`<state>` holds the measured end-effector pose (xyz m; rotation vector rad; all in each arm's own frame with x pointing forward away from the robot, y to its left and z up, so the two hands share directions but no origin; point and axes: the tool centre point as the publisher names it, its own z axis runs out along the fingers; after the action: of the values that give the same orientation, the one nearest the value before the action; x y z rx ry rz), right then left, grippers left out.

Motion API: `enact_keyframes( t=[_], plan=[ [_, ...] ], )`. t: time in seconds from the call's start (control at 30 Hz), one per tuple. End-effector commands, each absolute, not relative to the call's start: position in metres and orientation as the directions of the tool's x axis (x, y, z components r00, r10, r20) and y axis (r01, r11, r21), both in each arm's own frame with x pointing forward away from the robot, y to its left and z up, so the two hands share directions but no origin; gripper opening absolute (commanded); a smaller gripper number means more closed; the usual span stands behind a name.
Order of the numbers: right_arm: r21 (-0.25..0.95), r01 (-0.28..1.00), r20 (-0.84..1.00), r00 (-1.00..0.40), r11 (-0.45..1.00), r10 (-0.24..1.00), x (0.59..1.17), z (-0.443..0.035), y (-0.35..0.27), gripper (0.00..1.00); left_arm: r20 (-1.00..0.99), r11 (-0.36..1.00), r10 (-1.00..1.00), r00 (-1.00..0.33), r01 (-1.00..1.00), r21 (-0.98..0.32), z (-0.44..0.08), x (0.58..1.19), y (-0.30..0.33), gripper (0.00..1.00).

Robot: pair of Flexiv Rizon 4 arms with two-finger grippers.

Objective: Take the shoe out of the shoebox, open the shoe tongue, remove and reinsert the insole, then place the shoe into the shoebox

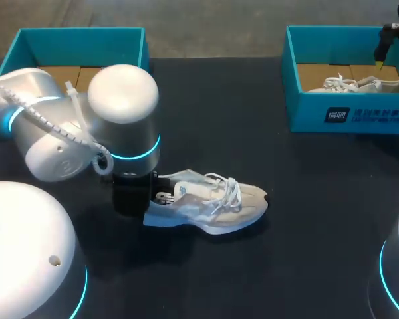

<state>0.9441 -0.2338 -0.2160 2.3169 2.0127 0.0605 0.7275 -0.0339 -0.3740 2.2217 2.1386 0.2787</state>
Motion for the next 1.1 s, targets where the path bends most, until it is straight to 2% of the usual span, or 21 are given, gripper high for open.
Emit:
enact_keyframes(
  t=[0.03, 0.6, 0.63, 0.67, 0.7, 0.73, 1.1],
  plan=[
    [0.080, 0.987, -0.018, 0.140, -0.138, 0.990, 0.944, -0.216, -0.234, 1.00, 0.107, -0.037, 0.994, 0.021, 0.988, 0.151, -0.387, 0.732, -0.042, 0.00],
    [0.080, 0.987, -0.018, 0.140, -0.138, 0.990, 0.944, -0.216, -0.234, 1.00, 0.121, -0.035, 0.993, 0.018, 0.989, 0.141, -0.407, 0.740, -0.046, 0.00],
    [0.080, 0.987, -0.018, 0.140, -0.138, 0.990, 0.944, -0.216, -0.234, 1.00, 0.122, -0.035, 0.992, 0.017, 0.989, 0.141, -0.407, 0.740, -0.046, 0.13],
    [0.080, 0.987, -0.018, 0.140, -0.138, 0.990, 0.944, -0.216, -0.234, 1.00, 0.122, -0.033, 0.992, 0.016, 0.990, 0.140, -0.407, 0.740, -0.046, 0.45],
    [0.080, 0.987, -0.018, 0.140, -0.138, 0.990, 0.944, -0.216, -0.234, 1.00, 0.122, -0.033, 0.992, 0.016, 0.990, 0.140, -0.407, 0.740, -0.046, 0.45],
    [0.080, 0.987, -0.018, 0.140, -0.138, 0.990, 0.944, -0.216, -0.234, 1.00, 0.120, -0.031, 0.993, 0.014, 0.990, 0.141, -0.406, 0.740, -0.046, 1.00],
    [0.080, 0.987, -0.018, 0.140, -0.138, 0.990, 0.944, -0.216, -0.234, 1.00, 0.017, 0.003, 1.000, -0.006, 0.984, 0.176, -0.360, 0.734, -0.041, 1.00]
  ],
)
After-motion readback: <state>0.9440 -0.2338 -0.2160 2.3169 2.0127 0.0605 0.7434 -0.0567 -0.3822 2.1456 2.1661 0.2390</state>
